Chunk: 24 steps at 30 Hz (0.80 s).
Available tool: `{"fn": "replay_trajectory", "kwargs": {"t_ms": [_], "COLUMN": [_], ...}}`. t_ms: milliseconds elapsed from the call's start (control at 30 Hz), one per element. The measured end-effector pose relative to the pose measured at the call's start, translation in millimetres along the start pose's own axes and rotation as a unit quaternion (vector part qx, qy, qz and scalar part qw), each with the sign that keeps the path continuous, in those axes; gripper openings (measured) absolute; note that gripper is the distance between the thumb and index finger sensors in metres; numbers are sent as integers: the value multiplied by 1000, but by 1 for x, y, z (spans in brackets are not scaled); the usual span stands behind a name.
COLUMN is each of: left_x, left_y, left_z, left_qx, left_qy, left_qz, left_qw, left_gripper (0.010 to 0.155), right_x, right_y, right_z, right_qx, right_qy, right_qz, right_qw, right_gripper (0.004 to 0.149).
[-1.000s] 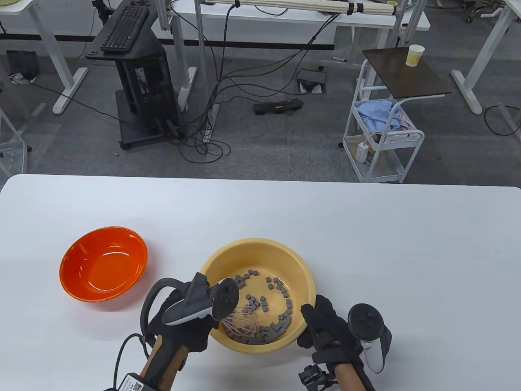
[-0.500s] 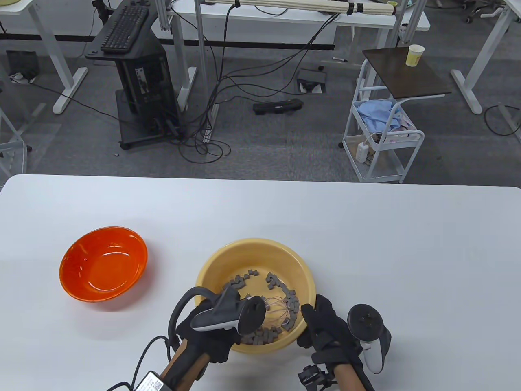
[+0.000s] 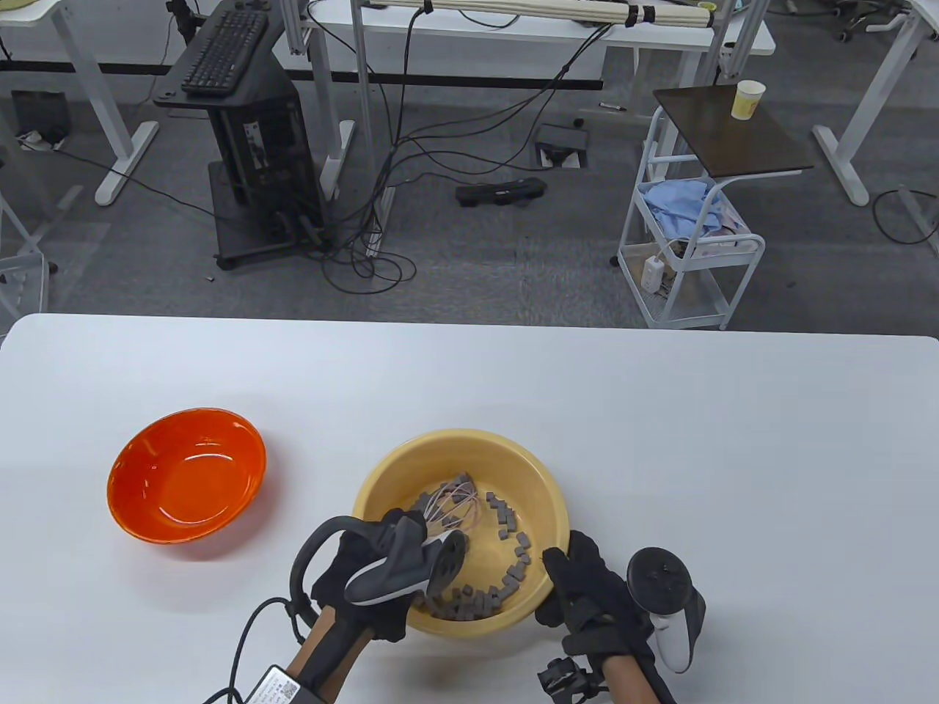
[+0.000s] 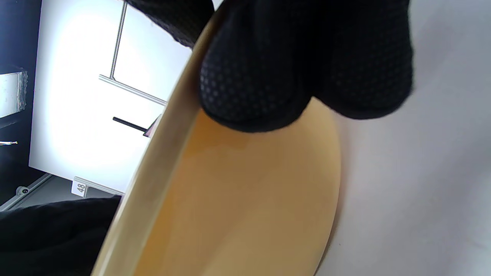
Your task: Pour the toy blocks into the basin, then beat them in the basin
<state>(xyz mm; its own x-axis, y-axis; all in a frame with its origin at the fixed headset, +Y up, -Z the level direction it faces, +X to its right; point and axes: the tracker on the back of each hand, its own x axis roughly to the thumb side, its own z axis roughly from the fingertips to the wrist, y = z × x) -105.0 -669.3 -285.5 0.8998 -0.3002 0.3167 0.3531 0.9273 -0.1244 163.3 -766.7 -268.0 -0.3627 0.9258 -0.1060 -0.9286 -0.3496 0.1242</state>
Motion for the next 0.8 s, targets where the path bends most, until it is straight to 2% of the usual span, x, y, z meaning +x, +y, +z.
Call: {"fn": "replay_trajectory", "kwargs": {"t_ms": [200, 500, 800], "left_x": [-22, -37, -39], "left_y": [8, 26, 37], "left_z": [5, 19, 29], "left_qx": [-41, -17, 0], "left_qy": [29, 59, 33], "left_qz": [21, 11, 20], "left_qw": [999, 998, 999], "left_gripper": [47, 41, 38], "right_x": [0, 0, 0], "right_y": [0, -1, -1], "right_z": [0, 0, 0], "right_qx": [1, 4, 5], "right_qy": [0, 1, 2], "right_qz": [0, -1, 1], "right_qw": [1000, 1000, 1000], "right_gripper": [64, 63, 63]}}
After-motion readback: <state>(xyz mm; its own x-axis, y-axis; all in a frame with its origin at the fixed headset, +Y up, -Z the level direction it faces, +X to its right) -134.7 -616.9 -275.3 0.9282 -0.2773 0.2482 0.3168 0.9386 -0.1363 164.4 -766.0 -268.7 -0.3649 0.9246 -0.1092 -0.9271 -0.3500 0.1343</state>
